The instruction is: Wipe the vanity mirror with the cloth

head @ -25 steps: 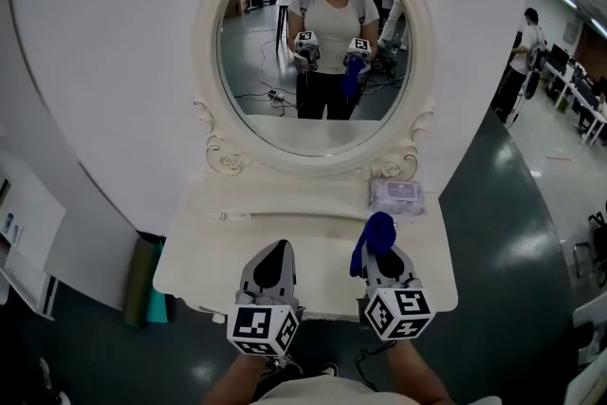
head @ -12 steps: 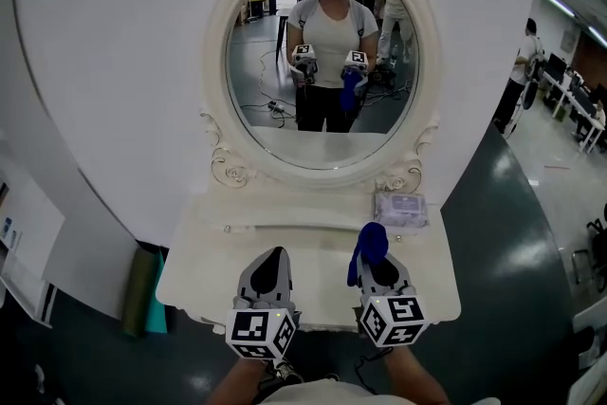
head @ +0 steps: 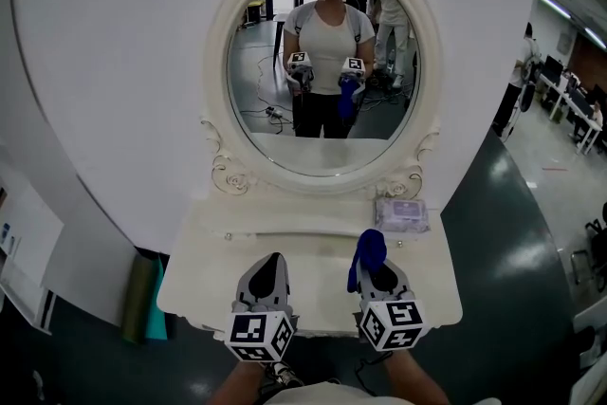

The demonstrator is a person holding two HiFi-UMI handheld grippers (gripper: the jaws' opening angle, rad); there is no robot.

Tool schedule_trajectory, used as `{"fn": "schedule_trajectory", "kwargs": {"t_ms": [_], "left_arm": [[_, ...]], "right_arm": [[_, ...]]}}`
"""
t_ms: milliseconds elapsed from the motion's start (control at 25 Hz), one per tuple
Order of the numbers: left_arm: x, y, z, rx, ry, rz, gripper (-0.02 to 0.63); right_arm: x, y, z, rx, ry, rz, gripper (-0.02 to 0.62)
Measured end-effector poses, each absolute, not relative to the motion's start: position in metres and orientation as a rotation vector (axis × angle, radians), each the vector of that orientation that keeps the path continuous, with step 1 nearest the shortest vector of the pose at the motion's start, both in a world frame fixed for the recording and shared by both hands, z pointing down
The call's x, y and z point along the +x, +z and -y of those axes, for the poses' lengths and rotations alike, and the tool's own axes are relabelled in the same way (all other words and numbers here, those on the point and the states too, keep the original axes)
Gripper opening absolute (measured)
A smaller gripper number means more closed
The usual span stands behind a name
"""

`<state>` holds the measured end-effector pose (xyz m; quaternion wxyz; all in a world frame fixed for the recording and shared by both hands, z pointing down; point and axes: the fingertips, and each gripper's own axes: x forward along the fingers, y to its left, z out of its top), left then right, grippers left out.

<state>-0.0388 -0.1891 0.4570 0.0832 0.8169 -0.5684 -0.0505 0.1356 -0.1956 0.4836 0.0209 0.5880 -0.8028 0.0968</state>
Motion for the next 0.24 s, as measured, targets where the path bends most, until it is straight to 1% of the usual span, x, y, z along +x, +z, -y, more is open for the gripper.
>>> {"fn": "schedule_trajectory", "kwargs": {"t_ms": [240], "left_arm": [[-0.0400,0.4584,0.1899,2.435,-0.149,1.699,0.005]], "right_arm": [[0.1344,0.4844,0.1957,1.821,0.301,2.487,0.064]]}}
